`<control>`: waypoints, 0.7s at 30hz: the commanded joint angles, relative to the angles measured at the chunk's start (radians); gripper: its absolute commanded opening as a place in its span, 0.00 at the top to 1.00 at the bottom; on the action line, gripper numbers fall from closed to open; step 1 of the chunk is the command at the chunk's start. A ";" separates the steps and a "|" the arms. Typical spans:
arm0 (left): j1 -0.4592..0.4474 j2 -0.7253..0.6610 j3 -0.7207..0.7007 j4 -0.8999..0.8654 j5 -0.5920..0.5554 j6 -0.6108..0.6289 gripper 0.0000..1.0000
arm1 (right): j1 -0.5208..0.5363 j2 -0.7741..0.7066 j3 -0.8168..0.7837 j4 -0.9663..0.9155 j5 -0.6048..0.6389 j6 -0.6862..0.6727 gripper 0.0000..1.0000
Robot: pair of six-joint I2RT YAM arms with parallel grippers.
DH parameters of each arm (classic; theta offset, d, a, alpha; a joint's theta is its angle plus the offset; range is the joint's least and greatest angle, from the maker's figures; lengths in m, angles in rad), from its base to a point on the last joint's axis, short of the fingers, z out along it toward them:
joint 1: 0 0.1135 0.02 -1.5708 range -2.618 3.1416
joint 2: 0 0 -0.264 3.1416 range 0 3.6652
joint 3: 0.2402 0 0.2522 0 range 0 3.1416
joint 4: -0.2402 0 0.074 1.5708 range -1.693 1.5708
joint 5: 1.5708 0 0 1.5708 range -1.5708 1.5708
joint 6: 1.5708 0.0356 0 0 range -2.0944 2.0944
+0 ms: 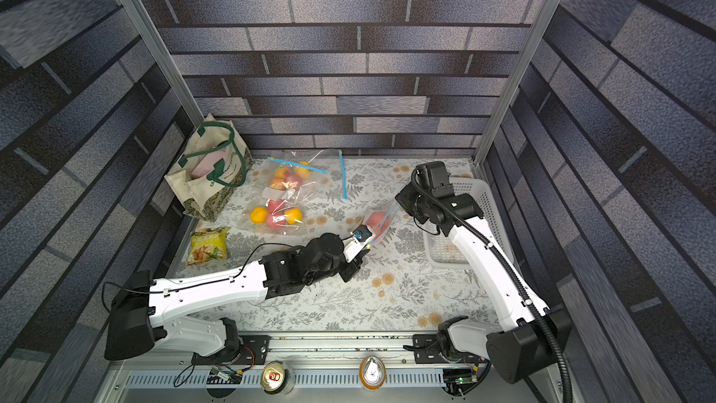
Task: Place the peach in a zip-top bag and seal the zipper
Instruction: Zip the zipper on the zipper food storage bag.
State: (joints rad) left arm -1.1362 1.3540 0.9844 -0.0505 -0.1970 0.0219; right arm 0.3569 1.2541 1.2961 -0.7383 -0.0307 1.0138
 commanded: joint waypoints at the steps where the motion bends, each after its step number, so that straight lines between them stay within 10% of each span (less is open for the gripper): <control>1: 0.019 -0.015 0.028 0.026 -0.024 -0.004 0.86 | -0.004 0.000 -0.017 0.004 -0.003 0.006 1.00; 14: 0.075 -0.029 0.021 0.063 0.062 0.005 1.00 | -0.004 -0.018 -0.067 0.031 -0.027 0.010 1.00; 21: 0.270 -0.077 0.043 -0.057 0.476 0.037 1.00 | -0.022 -0.018 -0.003 0.020 -0.038 -0.338 0.45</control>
State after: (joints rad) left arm -0.9371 1.3205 0.9871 -0.0376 0.0536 0.0273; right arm 0.3462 1.2533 1.2434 -0.7113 -0.0555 0.8825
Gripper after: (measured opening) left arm 0.049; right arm 0.533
